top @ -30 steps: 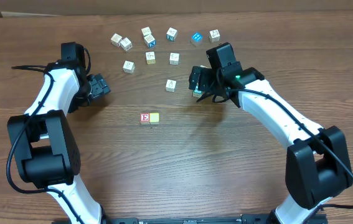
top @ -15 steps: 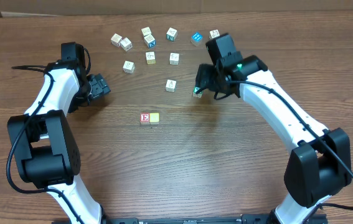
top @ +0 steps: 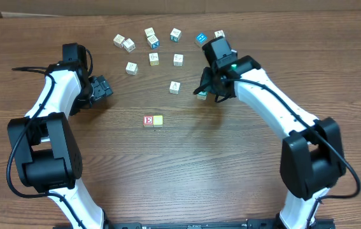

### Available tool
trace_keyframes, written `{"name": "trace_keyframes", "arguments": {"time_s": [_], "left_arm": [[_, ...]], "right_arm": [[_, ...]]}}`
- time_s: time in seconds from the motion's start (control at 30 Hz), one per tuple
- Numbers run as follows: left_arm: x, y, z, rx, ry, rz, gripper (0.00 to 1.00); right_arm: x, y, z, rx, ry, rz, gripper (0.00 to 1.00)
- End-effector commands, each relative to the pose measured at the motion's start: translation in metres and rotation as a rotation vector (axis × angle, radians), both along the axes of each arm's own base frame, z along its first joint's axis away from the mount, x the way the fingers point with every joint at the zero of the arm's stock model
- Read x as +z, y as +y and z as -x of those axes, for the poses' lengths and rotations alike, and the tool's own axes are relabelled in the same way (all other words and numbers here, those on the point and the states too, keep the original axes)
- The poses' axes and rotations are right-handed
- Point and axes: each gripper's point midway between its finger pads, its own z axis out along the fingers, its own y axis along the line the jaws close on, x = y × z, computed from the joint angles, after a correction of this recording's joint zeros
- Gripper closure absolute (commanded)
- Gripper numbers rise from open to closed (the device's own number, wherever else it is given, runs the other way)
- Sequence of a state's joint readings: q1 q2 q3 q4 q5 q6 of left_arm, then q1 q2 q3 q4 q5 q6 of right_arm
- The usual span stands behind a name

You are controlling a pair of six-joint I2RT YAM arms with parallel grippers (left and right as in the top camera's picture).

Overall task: Form a horizontal line
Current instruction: 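Lower the right gripper over the green 4 block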

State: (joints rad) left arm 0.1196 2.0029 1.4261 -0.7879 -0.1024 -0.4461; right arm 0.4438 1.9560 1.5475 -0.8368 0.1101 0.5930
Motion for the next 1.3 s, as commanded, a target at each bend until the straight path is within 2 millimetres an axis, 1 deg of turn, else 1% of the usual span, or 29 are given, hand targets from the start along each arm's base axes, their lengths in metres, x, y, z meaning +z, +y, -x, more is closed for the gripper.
{"name": "trace_keyframes", "arguments": {"time_s": [0.0, 0.1, 0.27, 0.63, 0.8, 0.83, 0.9, 0.97, 1.0, 1.03, 1.2, 1.23, 1.27], "left_arm": [[0.003, 0.0, 0.0, 0.001, -0.007, -0.012, 0.0], [0.003, 0.0, 0.0, 0.001, -0.007, -0.012, 0.0], [0.004, 0.0, 0.0, 0.001, -0.007, -0.012, 0.01], [0.004, 0.0, 0.0, 0.001, -0.007, -0.012, 0.0], [0.004, 0.0, 0.0, 0.001, -0.007, -0.012, 0.01], [0.003, 0.0, 0.0, 0.001, -0.007, -0.012, 0.0], [0.003, 0.0, 0.0, 0.001, -0.007, -0.012, 0.01], [0.003, 0.0, 0.0, 0.001, -0.007, -0.012, 0.01], [0.004, 0.0, 0.0, 0.001, -0.007, -0.012, 0.0], [0.004, 0.0, 0.0, 0.001, -0.007, -0.012, 0.0], [0.003, 0.0, 0.0, 0.001, -0.007, -0.012, 0.0], [0.003, 0.0, 0.0, 0.001, -0.007, -0.012, 0.0], [0.004, 0.0, 0.0, 0.001, -0.007, -0.012, 0.0]], "right_arm": [[0.005, -0.001, -0.01, -0.049, -0.05, 0.026, 0.45], [0.007, 0.001, -0.014, -0.05, -0.067, 0.017, 0.45], [0.006, 0.001, -0.015, -0.05, -0.069, 0.016, 0.45], [-0.013, 0.002, -0.013, -0.045, -0.031, 0.035, 0.44], [-0.013, 0.003, -0.015, -0.046, -0.038, 0.032, 0.43], [-0.013, 0.003, -0.015, -0.046, -0.04, 0.031, 0.4], [-0.012, 0.003, -0.016, -0.046, -0.043, 0.03, 0.36], [-0.012, 0.005, -0.016, -0.041, -0.041, 0.018, 0.28], [-0.012, 0.008, -0.016, -0.037, -0.041, 0.005, 0.07], [-0.012, 0.009, -0.016, -0.034, -0.041, -0.001, 0.0], [-0.011, 0.01, -0.017, -0.033, -0.046, -0.007, 0.0], [-0.011, 0.01, -0.017, -0.033, -0.045, -0.007, 0.11], [-0.012, 0.01, -0.017, -0.033, -0.045, -0.007, 0.19]]}}
